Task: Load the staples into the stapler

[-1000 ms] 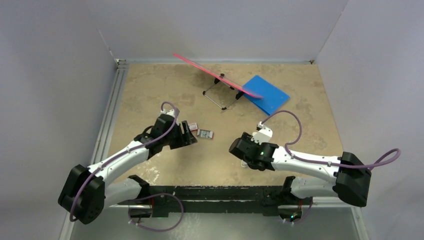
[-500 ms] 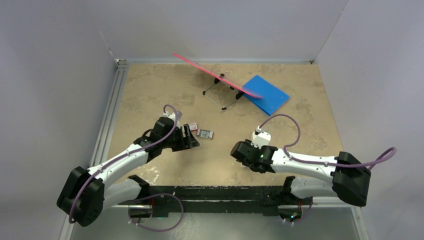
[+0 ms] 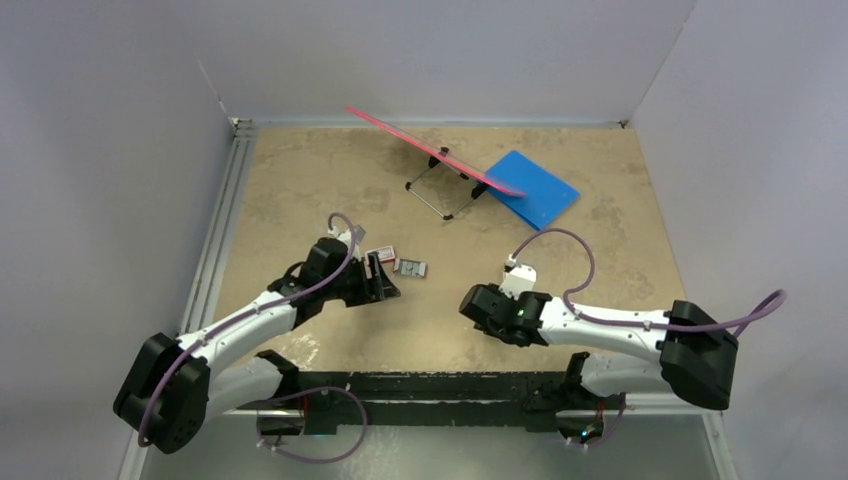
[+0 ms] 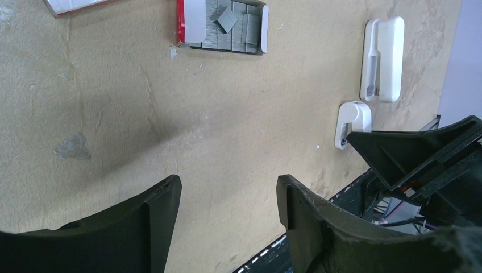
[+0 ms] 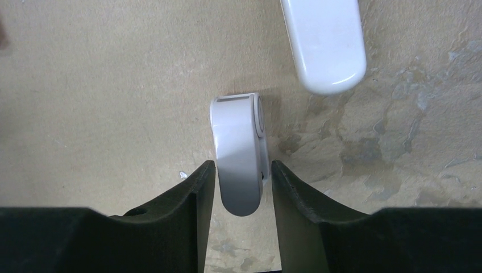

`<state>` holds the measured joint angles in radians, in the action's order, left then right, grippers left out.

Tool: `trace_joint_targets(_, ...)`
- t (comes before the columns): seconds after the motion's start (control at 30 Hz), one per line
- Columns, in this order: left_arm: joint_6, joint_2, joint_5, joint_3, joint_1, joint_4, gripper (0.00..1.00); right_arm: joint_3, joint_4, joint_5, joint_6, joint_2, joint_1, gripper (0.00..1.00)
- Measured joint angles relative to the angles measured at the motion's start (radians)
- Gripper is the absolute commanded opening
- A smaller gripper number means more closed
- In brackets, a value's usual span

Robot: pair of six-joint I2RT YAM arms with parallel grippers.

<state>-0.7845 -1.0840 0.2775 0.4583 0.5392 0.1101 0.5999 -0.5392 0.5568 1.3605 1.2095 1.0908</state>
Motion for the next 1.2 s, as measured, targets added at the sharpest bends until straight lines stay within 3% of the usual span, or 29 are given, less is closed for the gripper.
trace_joint_targets(0.13,-0.001,0.0,0.005,-0.008,0.0,-0.012,0.62,0.002,-0.009,0.0,-0.006,0.013,0.009,0.42)
trace_joint_targets(0.3,-0.006,0.0,0.014,-0.014,0.001,-0.023,0.62,0.01,-0.023,0.001,-0.011,0.028,0.015,0.23)
trace_joint_targets(0.4,-0.009,0.0,0.027,-0.014,0.001,-0.034,0.62,0.013,-0.028,0.001,-0.021,0.029,0.017,0.18)
trace_joint_targets(0.63,-0.021,-0.001,0.082,-0.037,0.001,-0.093,0.69,0.021,0.024,-0.006,-0.084,-0.032,0.024,0.17)
trace_joint_targets(0.87,-0.035,-0.019,0.25,-0.094,0.001,-0.225,0.69,0.014,0.277,-0.078,-0.126,-0.146,0.024,0.17)
trace_joint_targets(1.2,-0.035,-0.037,0.417,-0.174,0.013,-0.401,0.66,0.008,0.539,-0.157,-0.034,-0.062,0.024,0.17)
